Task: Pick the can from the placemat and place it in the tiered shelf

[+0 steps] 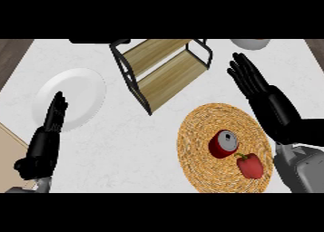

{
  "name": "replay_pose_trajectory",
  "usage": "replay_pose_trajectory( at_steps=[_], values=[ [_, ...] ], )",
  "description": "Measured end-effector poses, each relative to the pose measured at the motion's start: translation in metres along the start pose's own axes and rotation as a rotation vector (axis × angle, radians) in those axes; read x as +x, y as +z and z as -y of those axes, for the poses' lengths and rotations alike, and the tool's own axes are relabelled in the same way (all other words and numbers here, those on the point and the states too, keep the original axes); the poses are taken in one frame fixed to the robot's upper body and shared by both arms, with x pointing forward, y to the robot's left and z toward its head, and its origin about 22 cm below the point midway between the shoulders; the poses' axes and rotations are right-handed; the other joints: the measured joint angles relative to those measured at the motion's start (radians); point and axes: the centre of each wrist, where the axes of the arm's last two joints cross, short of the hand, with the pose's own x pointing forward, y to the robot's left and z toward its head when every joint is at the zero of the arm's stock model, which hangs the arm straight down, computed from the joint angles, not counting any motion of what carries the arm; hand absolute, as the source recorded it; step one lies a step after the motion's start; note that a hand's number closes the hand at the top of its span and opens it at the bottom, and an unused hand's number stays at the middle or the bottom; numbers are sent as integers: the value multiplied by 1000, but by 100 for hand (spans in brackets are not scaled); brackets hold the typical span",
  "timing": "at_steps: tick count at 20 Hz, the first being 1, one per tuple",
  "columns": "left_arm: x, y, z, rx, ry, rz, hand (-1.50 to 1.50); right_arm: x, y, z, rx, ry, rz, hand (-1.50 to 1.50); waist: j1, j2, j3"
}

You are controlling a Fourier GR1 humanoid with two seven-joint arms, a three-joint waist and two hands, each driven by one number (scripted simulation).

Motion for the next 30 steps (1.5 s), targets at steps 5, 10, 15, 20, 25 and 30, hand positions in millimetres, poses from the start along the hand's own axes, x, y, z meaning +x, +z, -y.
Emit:
replay_pose_trajectory(
  at_steps=[5,10,15,20,25,30],
  values=[
    [13,-12,-5,12,33,0,0,4,-13,-29,374,-70,38,150,25,19,-14],
    [27,-26,-2,10,110,-56,0,-15,-30,-35,603,-135,-40,-150,26,28,-19],
    [32,-26,-4,8,136,-84,0,-22,-50,-3,800,-277,-9,-150,22,29,-20],
    [36,-29,-7,12,146,-100,0,21,-73,37,1031,-125,48,-150,13,25,-20],
    [35,-30,-11,26,142,-114,0,85,-81,42,1152,174,81,-150,-4,19,-20],
    [33,-30,-12,37,140,-125,0,141,-68,17,1207,531,172,-150,-17,16,-19]
  ],
)
